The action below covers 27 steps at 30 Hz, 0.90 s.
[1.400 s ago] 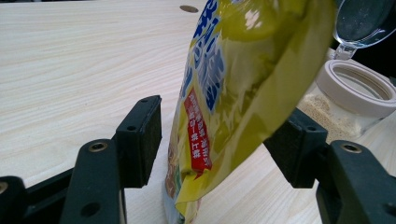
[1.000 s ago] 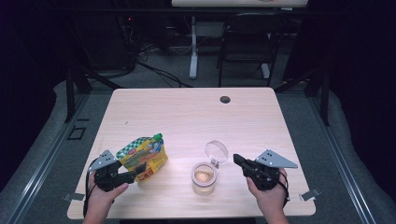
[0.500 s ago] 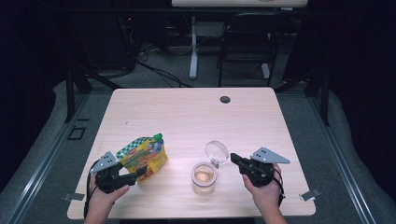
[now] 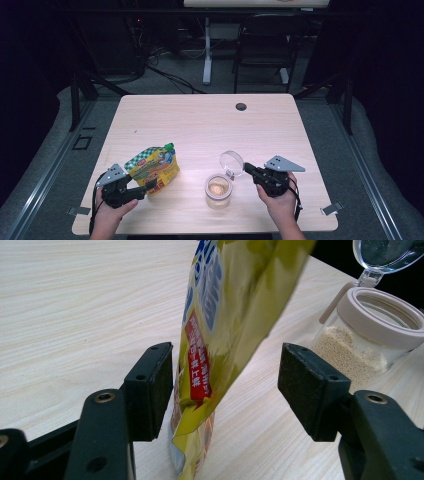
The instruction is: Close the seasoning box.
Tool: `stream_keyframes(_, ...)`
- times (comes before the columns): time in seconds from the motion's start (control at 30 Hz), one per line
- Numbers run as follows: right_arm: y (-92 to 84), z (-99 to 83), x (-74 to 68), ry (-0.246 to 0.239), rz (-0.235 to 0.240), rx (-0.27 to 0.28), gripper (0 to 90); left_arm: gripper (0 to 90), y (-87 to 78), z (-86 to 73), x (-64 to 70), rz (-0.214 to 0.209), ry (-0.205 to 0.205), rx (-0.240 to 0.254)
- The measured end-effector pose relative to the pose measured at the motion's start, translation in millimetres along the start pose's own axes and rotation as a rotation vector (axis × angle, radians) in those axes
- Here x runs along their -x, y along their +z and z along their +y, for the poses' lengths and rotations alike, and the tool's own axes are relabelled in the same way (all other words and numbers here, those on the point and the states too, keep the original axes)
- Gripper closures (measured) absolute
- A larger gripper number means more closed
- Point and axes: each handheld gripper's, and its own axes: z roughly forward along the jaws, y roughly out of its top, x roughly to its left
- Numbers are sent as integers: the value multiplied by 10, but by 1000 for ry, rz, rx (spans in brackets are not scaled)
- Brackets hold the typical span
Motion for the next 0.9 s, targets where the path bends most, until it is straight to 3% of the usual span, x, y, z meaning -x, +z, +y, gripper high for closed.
stream_keyframes(0.9, 78, -2, -19, 3, 8, -7, 900, 395, -3, 0, -6, 0, 2, 2)
